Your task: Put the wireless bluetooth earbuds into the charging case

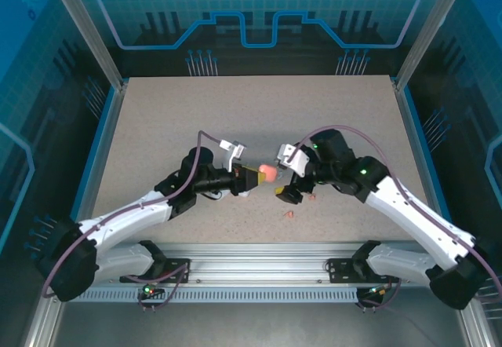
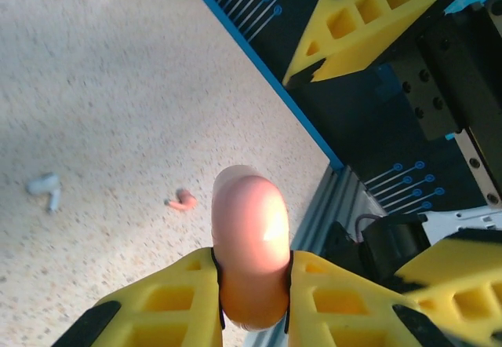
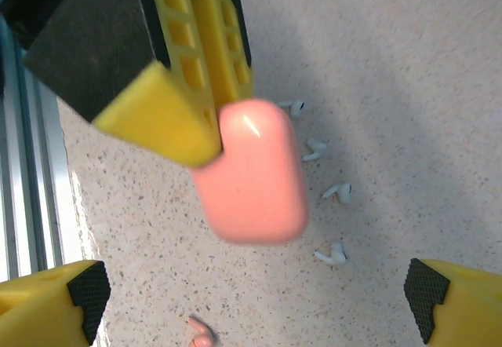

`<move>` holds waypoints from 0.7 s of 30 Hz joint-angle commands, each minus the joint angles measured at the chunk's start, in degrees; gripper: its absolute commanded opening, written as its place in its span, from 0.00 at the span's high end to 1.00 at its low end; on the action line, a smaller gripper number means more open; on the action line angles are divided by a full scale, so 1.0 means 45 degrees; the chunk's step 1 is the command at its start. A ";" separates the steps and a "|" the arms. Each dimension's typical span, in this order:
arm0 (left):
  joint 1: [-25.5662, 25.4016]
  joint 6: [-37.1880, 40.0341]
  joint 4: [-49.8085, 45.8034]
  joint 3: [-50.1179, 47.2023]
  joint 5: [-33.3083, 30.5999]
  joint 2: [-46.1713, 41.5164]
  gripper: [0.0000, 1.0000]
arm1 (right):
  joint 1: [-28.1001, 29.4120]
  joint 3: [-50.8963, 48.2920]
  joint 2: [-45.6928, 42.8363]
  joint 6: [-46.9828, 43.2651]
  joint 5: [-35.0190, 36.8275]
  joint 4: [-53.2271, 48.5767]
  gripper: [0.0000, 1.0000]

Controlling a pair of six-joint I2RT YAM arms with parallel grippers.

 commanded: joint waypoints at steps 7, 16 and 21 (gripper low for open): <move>-0.0088 0.4585 0.0788 -0.0505 0.0420 -0.1272 0.85 | -0.0634 -0.0485 -0.0873 -0.0643 -0.1769 0.0559 0.01; -0.0089 0.6666 0.0862 -0.0545 0.1408 -0.1453 0.88 | 0.0140 -0.0512 -0.0723 -0.2281 -0.1388 0.1709 0.06; -0.0084 0.6930 0.0863 -0.0575 0.1433 -0.1493 0.88 | 0.0212 -0.0120 -0.0146 -0.2668 -0.2109 0.1020 0.12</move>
